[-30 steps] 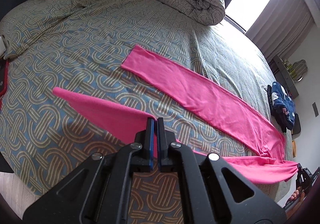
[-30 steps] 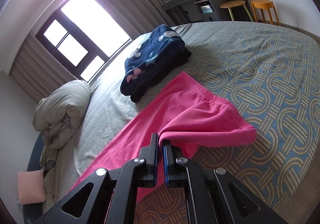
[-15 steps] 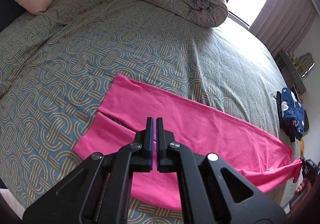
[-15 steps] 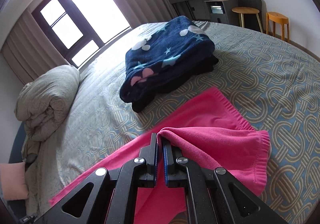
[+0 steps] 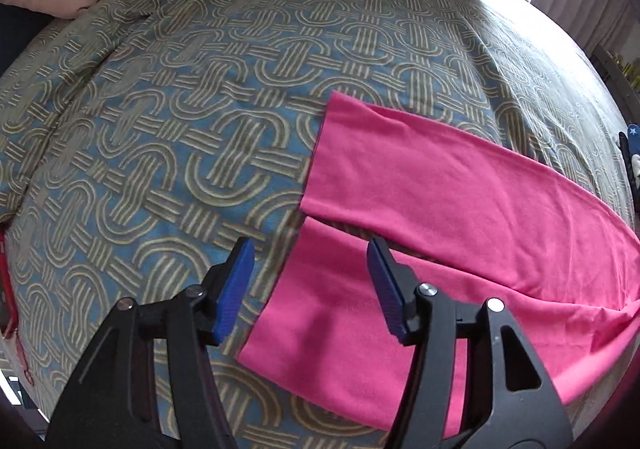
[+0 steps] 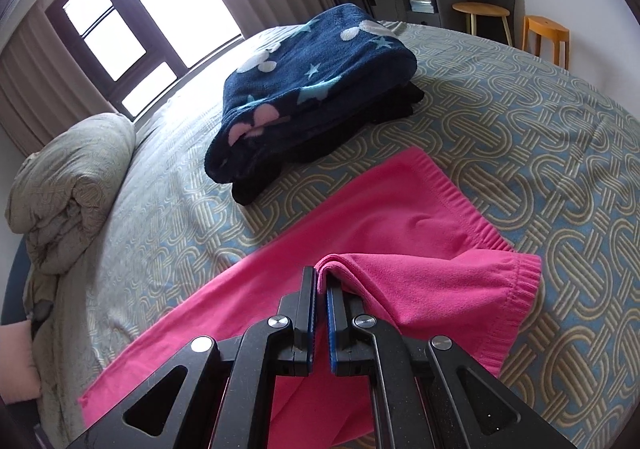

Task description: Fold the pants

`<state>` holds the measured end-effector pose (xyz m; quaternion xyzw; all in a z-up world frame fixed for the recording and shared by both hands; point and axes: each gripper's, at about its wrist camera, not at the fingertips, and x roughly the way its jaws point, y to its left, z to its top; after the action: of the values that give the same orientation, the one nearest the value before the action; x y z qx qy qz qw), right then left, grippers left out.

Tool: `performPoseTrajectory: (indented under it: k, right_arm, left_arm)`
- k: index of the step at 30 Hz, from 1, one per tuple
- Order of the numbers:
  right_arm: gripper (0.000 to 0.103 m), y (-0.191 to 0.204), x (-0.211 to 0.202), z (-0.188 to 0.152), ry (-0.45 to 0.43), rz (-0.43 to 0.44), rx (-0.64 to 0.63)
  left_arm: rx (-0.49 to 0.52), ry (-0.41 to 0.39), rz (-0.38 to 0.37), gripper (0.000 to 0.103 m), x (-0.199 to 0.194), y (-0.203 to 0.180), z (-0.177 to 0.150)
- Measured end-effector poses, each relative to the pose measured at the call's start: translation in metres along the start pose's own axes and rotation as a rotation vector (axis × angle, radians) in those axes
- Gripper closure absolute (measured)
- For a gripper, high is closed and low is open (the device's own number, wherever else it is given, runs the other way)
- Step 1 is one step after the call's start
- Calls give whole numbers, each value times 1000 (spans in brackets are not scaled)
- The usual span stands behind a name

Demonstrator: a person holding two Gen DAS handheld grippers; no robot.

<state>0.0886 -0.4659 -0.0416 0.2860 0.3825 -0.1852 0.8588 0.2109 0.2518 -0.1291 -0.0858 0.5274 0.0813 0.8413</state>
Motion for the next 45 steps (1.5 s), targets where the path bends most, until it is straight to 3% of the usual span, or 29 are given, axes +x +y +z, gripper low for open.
performPoseTrajectory:
  k: [1,2,3,6,10,14,20,24,32,38,42,45]
  right_arm:
    - [100,0,-1,0,-1,-6,0]
    - [100,1,-3,-1,-4,-11,0]
    - [100,1,-4,-2,-7,-15,0]
    - [100,2,-8,-3,-13,-21,3]
    - [100,1,-16,-5,-26,-23,10]
    - [100,-3,-25,-5,-48,1,35]
    - [100,7,-29,11,-90,32,43]
    - [100,16,-17,29,-114,23,38]
    - [99,42,81,50,21,-57,-38]
    - [98,39,118,59,63,-74,-14]
    - [98,35,119,68,35,-64,-7]
    - [81,41,130,70,92,-57,-95]
  left_arm:
    - [2,8,-16,44,5,0,0]
    - [2,11,-28,54,9,0,0]
    - [4,18,-45,76,13,-1,1]
    - [-2,-2,-84,99,14,-3,3]
    - [0,-76,-95,99,-13,-6,-1]
    - [-56,-141,-164,99,-43,2,4]
    - [-101,-204,-157,99,-54,4,45]
    - [-112,-188,-139,99,-36,-2,74]
    - [-77,-52,-26,99,35,-28,104]
    - [-59,-53,41,99,48,-33,120]
    - [-100,-76,102,99,46,-21,126]
    - [-120,-78,47,99,33,-21,117]
